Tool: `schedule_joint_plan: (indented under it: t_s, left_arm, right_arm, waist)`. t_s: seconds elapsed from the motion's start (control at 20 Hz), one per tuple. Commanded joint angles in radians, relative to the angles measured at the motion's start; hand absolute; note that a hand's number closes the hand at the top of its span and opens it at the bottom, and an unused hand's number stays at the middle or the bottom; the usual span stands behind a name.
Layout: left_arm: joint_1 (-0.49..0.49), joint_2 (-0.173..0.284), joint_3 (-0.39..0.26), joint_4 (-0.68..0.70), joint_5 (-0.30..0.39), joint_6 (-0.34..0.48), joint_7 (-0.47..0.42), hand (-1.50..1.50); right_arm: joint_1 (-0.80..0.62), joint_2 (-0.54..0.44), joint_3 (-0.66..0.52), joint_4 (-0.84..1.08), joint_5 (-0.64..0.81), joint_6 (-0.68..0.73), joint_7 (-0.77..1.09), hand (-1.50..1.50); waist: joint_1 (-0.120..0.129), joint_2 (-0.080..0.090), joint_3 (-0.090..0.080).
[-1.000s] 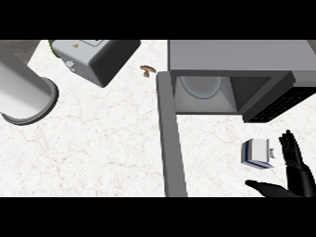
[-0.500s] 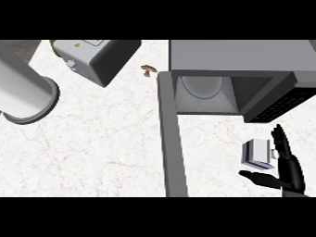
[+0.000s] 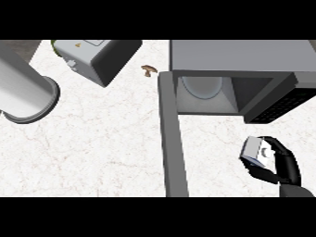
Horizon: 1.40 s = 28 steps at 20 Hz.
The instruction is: Pick up the milk, place it into the microwave and close the microwave
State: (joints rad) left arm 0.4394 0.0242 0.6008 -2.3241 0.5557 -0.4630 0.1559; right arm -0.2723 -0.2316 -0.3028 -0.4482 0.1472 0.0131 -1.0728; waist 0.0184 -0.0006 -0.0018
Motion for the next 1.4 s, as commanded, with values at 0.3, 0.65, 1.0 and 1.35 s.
schedule_joint_plan:
  t_s: [0.3,0.65,1.0,1.35]
  left_arm:
    - [0.005,-0.022,-0.006,-0.073,0.026,0.004,0.024,-1.50]
    - [0.055,-0.023,-0.006,-0.063,0.046,-0.026,-0.022,-1.50]
    - [0.067,-0.006,0.085,-0.031,0.111,-0.068,-0.016,-1.50]
    - [0.004,0.020,0.094,0.004,0.091,-0.049,0.027,-1.50]
  right_arm:
    - [-0.088,0.047,0.037,-0.045,-0.004,0.042,-0.063,1.50]
    - [-0.142,0.090,0.083,-0.040,0.006,0.101,-0.023,1.50]
    - [-0.038,0.149,0.181,-0.373,-0.003,0.105,0.169,1.50]
    - [-0.060,0.199,0.218,-0.614,-0.002,0.005,0.421,1.50]
  waist:
    - [-0.002,0.001,0.003]
    - [0.000,-0.001,0.002]
    - [-0.015,-0.006,0.001]
    - [-0.014,-0.002,0.001]
